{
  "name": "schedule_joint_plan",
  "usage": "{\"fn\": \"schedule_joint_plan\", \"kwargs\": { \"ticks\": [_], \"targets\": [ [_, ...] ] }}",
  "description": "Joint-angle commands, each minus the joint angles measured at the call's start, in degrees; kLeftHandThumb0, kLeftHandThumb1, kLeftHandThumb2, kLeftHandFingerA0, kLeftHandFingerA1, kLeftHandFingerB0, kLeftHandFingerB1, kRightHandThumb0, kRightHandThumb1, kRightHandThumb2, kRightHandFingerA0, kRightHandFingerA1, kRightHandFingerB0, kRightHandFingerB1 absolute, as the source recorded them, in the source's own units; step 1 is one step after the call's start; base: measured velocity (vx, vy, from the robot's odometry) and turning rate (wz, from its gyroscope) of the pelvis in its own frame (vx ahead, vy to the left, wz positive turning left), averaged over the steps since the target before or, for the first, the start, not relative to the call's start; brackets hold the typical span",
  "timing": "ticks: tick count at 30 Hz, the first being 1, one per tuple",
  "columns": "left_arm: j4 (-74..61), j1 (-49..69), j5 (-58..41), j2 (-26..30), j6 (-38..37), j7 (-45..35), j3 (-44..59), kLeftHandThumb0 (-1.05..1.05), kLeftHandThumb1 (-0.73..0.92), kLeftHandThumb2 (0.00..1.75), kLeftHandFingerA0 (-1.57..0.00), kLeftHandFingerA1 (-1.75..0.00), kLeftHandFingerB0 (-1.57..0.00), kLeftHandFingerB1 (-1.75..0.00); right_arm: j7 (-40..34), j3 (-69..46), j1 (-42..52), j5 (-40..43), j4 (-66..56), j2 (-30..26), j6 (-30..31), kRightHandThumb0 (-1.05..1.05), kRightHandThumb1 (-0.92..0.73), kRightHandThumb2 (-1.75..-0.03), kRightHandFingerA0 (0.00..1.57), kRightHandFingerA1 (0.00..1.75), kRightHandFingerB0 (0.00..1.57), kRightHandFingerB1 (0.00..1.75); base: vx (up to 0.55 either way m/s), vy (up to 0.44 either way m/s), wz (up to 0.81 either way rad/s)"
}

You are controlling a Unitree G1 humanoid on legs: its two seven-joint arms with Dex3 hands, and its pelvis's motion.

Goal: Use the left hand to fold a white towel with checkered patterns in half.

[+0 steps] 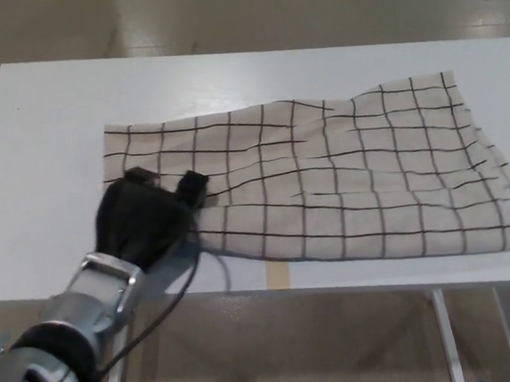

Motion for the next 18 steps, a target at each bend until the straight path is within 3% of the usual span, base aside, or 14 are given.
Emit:
{"fn": "schedule_joint_plan", "kwargs": {
  "ticks": [1, 6, 7, 11, 12, 18],
  "targets": [
    [1.61, 3.01, -2.97, 3.87, -4.63, -0.95, 2.95, -0.19, 0.6, 0.55, -0.74, -1.75, -0.54, -1.74, 0.74, -0.19, 0.04, 0.92, -0.02, -0.1, -0.72, -0.48, -0.78, -0.65, 0.24, 0.3, 0.18, 0.28, 0.0, 0.0, 0.0],
    [1.58, 2.76, -6.49, 8.85, -9.46, 2.0, 8.19, -0.12, 0.69, 0.57, -0.73, -1.75, -0.58, -1.71, 1.24, 0.08, -0.31, 0.72, 1.02, -0.26, -1.06, -0.48, -0.79, -0.65, 0.24, 0.31, 0.19, 0.28, 0.0, 0.0, 0.0],
    [1.58, 2.48, -6.06, 9.78, -8.68, 3.1, 8.72, -0.33, 0.49, 0.78, -1.11, -1.44, -0.87, -1.31, 0.98, 0.28, 0.02, 0.29, 0.94, -0.4, -0.92, -0.49, -0.79, -0.65, 0.24, 0.31, 0.19, 0.28, 0.0, 0.0, 0.0],
    [1.44, 1.07, -5.17, 12.86, -7.54, 4.89, 9.67, -0.3, 0.49, 0.78, -1.11, -1.44, -0.85, -1.3, -0.07, 1.0, 0.76, -1.02, 0.51, -0.86, -0.45, -0.49, -0.8, -0.66, 0.24, 0.32, 0.19, 0.28, 0.0, 0.0, 0.0],
    [1.44, 0.86, -5.23, 13.41, -8.24, 4.66, 9.85, -0.21, 0.68, 0.54, -0.76, -1.75, -0.54, -1.75, 0.11, 0.99, 0.83, -0.81, 0.39, -0.87, -0.39, -0.49, -0.8, -0.66, 0.24, 0.32, 0.19, 0.28, 0.0, 0.0, 0.0],
    [1.37, -0.82, -4.97, 16.1, -9.75, 4.1, 10.25, -0.17, 0.68, 0.56, -0.77, -1.75, -0.56, -1.75, 1.17, 0.74, 0.9, 0.34, -0.21, -0.59, -0.19, -0.51, -0.81, -0.66, 0.24, 0.33, 0.2, 0.28, 0.0, 0.0, 0.0]
  ]
}}
